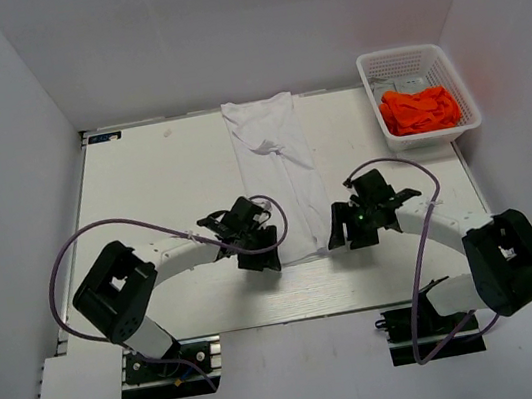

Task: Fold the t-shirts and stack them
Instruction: Grab the bottom of the folded rectangular tshirt with both arms

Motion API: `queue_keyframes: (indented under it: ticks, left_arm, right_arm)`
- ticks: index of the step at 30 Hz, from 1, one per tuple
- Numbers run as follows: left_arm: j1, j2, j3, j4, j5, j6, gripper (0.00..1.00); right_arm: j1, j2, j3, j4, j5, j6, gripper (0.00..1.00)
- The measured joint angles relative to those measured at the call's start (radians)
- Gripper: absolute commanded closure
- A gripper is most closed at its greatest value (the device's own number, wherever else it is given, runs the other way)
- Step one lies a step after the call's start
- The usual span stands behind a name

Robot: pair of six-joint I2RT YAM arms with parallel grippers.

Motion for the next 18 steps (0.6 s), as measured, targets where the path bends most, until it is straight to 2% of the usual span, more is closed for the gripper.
queue_keyframes:
  ticks: [1,2,4,5,6,8,10,18]
  left_arm:
    - [-0.003,0.003,0.001,0.001,-0.001,-0.002,0.42]
    - [-0.006,0.006,0.001,0.002,-0.001,-0.003,0.49]
    - [-0.013,0.014,0.002,0.003,-0.003,-0.004,0.59]
    - [-0.015,0.021,0.005,0.002,-0.002,-0.007,0.78]
    - [-0.019,0.031,0.010,-0.001,-0.005,-0.013,0.87]
    - [-0.026,0.047,0.018,-0.007,-0.011,-0.013,1.00]
    - [-0.032,0.049,0.023,-0.010,-0.015,-0.019,1.00]
    - [-0.038,0.054,0.079,-0.087,-0.094,-0.019,1.00]
  right_arm:
    - [0.000,0.000,-0.002,0.001,-0.007,0.002,0.36]
    - [0.000,0.002,-0.006,0.003,-0.012,0.004,0.40]
    - [0.000,0.004,-0.017,0.009,-0.023,0.011,0.58]
    - [0.000,0.006,-0.022,0.013,-0.025,0.012,0.65]
    - [0.000,0.009,-0.028,0.016,-0.027,0.017,0.76]
    - [0.000,0.013,-0.038,0.019,-0.030,0.026,0.86]
    - [0.000,0.013,-0.042,0.026,-0.027,0.031,1.00]
    - [0.001,-0.012,-0.034,0.095,-0.030,0.029,1.00]
